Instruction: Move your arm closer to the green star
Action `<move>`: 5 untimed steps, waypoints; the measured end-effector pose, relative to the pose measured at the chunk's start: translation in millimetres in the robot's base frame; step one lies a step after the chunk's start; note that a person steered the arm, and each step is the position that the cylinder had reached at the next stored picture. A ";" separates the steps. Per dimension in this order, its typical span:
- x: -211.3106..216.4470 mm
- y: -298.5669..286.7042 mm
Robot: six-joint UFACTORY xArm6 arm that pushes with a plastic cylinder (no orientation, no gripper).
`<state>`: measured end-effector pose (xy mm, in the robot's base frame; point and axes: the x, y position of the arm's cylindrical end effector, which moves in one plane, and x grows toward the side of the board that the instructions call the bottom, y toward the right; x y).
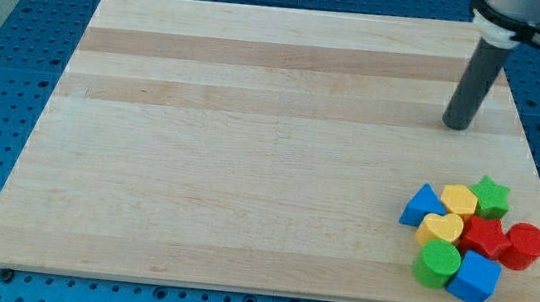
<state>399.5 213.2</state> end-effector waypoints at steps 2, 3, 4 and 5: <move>23.0 69.3; 65.2 93.6; 66.2 94.2; 85.1 93.9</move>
